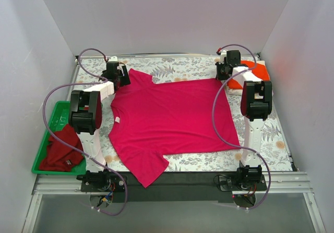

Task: Fold and stack the t-shirts
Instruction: Flatten the tshirt out

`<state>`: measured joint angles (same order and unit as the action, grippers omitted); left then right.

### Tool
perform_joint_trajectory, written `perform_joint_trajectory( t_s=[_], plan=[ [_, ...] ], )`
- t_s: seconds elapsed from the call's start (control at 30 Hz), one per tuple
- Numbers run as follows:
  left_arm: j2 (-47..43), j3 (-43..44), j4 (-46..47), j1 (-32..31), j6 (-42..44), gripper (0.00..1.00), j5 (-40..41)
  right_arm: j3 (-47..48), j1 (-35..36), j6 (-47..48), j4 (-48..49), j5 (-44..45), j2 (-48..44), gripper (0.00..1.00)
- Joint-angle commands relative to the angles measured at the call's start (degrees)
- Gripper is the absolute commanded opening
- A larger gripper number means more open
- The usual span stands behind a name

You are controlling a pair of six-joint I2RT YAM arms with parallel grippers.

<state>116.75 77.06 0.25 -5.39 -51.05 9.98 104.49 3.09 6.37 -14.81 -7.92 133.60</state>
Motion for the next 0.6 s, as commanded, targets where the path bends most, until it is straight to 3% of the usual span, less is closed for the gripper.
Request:
perform_joint_trajectory(
  t_s=[0.0, 0.17, 0.57],
  plan=[
    [0.67, 2.04, 0.45, 0.73, 0.78, 0.66, -1.89, 0.81, -0.37, 0.84, 0.66, -1.39, 1.05, 0.05],
    [1.99, 2.92, -1.55, 1.08, 0.86, 0.58, -3.82, 0.28, -0.37, 1.1, 0.66, -1.39, 0.79, 0.01],
    [-0.12, 0.2, -4.38, 2.84, -0.1, 0.55, -5.31, -0.25, -0.54, 1.63, 0.57, -0.69, 0.7, 0.01]
  ],
)
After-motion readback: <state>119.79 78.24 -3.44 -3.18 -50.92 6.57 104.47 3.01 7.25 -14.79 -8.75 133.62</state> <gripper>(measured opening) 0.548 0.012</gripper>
